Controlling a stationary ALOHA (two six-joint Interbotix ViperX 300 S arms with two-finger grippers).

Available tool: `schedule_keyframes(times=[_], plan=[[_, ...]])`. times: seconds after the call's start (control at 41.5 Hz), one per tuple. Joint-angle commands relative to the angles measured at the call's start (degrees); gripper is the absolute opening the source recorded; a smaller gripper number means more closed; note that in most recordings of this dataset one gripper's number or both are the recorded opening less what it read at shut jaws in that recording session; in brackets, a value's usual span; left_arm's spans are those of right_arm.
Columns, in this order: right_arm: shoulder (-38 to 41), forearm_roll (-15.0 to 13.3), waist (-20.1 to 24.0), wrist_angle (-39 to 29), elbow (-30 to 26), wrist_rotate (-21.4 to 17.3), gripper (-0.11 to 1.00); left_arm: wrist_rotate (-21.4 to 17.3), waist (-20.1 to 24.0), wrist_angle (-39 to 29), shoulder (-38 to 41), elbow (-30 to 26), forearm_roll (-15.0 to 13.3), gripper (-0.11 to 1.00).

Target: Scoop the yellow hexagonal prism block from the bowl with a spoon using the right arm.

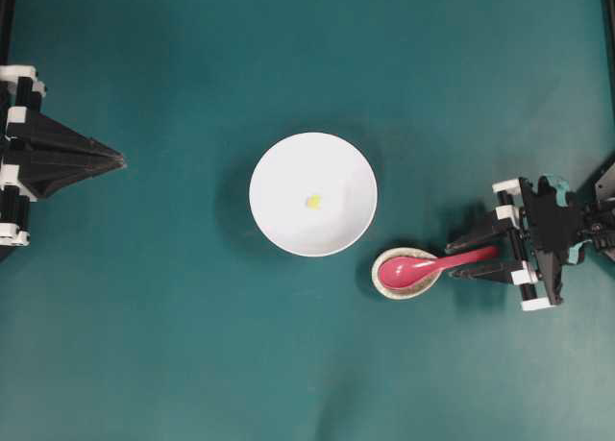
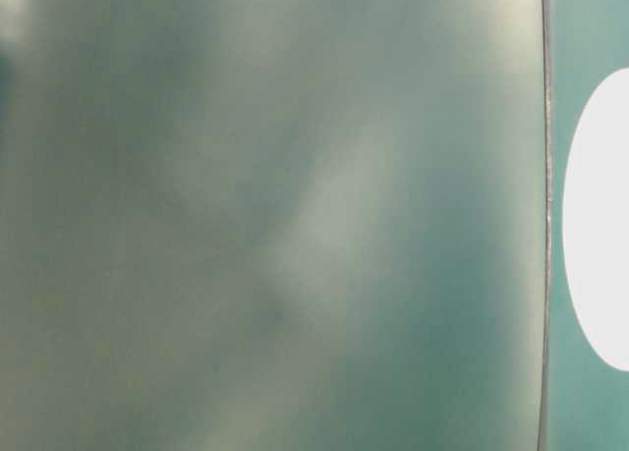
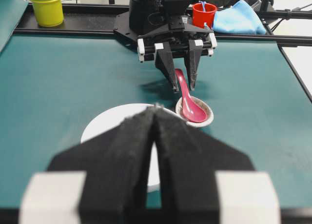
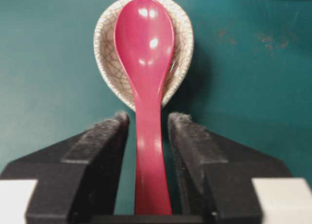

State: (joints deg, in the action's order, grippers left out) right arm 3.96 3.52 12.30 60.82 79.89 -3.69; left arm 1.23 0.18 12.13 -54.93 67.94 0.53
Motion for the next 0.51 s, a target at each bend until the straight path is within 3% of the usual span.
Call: schedule_keyframes(times=[0.0,0.29,0.483], plan=[[-0.5,-0.1,-0.2,0.6,-0.2,0.1,0.42,0.0,0.0,0.2,0.5,-1.4,0.2,0.0],[-0.5,-0.2,-0.2,2.0,-0.4,0.1,0.37,0.0,0.1,0.2,0.5,-1.4,0.2,0.0],[-1.6,-0.1,-0.2,4.2,-0.4,0.1,0.23,0.0,0.0,0.2,0.5,-1.4,0.2,0.0]])
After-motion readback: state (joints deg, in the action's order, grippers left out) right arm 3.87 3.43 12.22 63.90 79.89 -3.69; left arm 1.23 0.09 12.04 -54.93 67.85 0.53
